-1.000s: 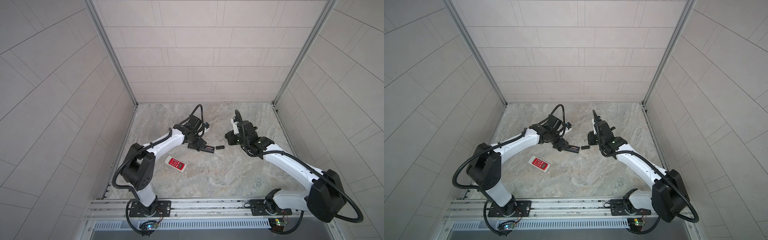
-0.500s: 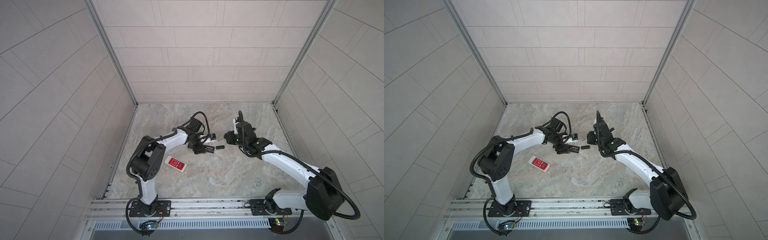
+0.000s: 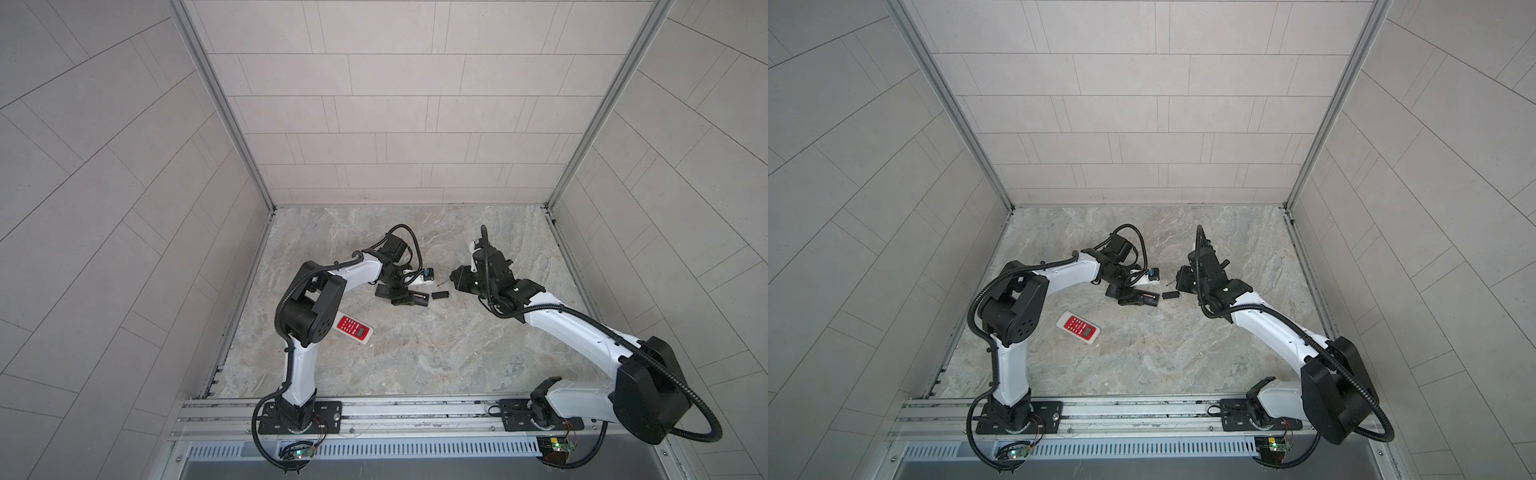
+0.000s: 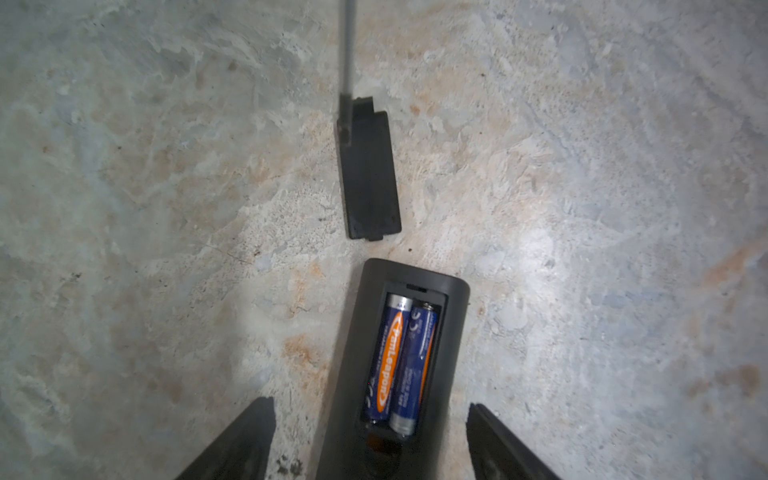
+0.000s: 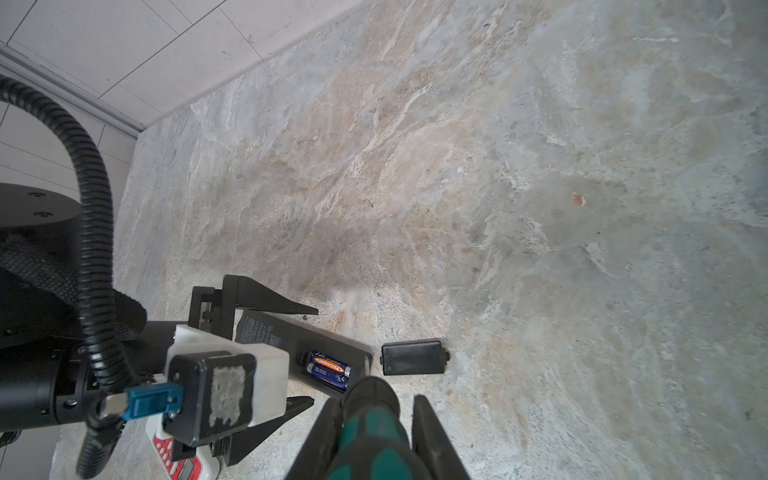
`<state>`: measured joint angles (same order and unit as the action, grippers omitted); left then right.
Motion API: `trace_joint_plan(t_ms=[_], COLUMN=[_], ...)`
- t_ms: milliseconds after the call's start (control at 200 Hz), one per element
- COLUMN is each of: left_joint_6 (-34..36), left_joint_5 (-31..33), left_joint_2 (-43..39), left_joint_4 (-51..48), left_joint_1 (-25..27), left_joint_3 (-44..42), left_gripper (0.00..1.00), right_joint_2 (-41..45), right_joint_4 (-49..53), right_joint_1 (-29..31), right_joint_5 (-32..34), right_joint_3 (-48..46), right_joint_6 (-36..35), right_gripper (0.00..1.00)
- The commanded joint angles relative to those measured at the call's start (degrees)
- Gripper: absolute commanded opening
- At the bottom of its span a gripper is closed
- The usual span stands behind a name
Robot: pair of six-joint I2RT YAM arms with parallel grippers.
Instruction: Unload the batteries from the remote control
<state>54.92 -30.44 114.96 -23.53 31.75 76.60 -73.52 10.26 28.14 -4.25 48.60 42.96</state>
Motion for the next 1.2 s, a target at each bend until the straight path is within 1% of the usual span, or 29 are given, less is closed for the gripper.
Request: trace_joint_plan(t_ms=[0, 55, 170, 295, 440, 495, 565, 695, 761, 836, 966, 1136, 1196], left_joint_6=[3.6, 4.5, 6.0, 7.4, 8.2, 7.8, 8.0, 8.2, 8.3, 7.6, 5.2, -0.8, -3.1], left_joint_5=[2.1, 3.3, 3.4, 4.9, 5.7, 6.2, 6.4, 5.6, 5.8, 5.8, 5.3, 4.7, 3.6], left_joint_2=[1.2, 1.7, 2.7, 3.9, 5.1, 5.7, 6.6, 7.0, 7.0, 6.8, 6.5, 6.0, 6.2], left_joint_4=[-2.2, -3.4, -6.7, -9.1, -11.4, -11.7, -13.1, -13.5, -13.8, -13.8, -13.4, -10.8, -10.7], left_joint_1=[1.2, 1.5, 1.8, 2.8, 3.6, 3.7, 3.9, 4.3, 4.9, 5.5, 6.2, 7.4, 7.9], left_joint_3=[2.1, 2.9, 4.7, 5.9, 7.3, 8.0, 9.3, 9.3, 9.2, 9.1, 9.5, 10.1, 10.7], left_gripper=[0.76, 0.74, 0.7, 0.66, 0.67, 0.66, 0.6, 0.52, 0.45, 0.42, 0.39, 0.39, 0.41], right_joint_2=[2.1, 2.5, 3.1, 3.1, 3.4, 3.7, 4.0, 4.5, 4.6, 4.8, 5.2, 6.8, 7.2], right_joint_4=[0.8, 1.0, 2.0, 3.5, 4.9, 5.3, 5.6, 6.1, 6.4, 6.6, 7.2, 7.0, 7.2], right_joint_1=[0.2, 0.1, -0.7, -1.6, -3.5, -4.3, -5.1, -6.1, -6.6, -7.2, -8.5, -10.2, -11.0], right_joint_5=[1.6, 1.8, 1.6, 0.9, -0.6, -1.1, -1.9, -2.9, -3.4, -3.6, -3.6, -3.7, -4.0], right_joint_3=[-0.2, -0.3, 0.2, 1.7, 2.9, 3.1, 3.0, 2.8, 3.0, 3.1, 3.3, 2.9, 2.7], right_joint_6=[0.1, -0.3, -1.8, -4.0, -5.8, -6.2, -6.5, -7.2, -7.8, -8.4, -8.7, -9.3, -9.5], right_gripper=[0.15, 0.14, 0.15, 0.14, 0.15, 0.15, 0.15, 0.15, 0.15, 0.14, 0.14, 0.14, 0.14])
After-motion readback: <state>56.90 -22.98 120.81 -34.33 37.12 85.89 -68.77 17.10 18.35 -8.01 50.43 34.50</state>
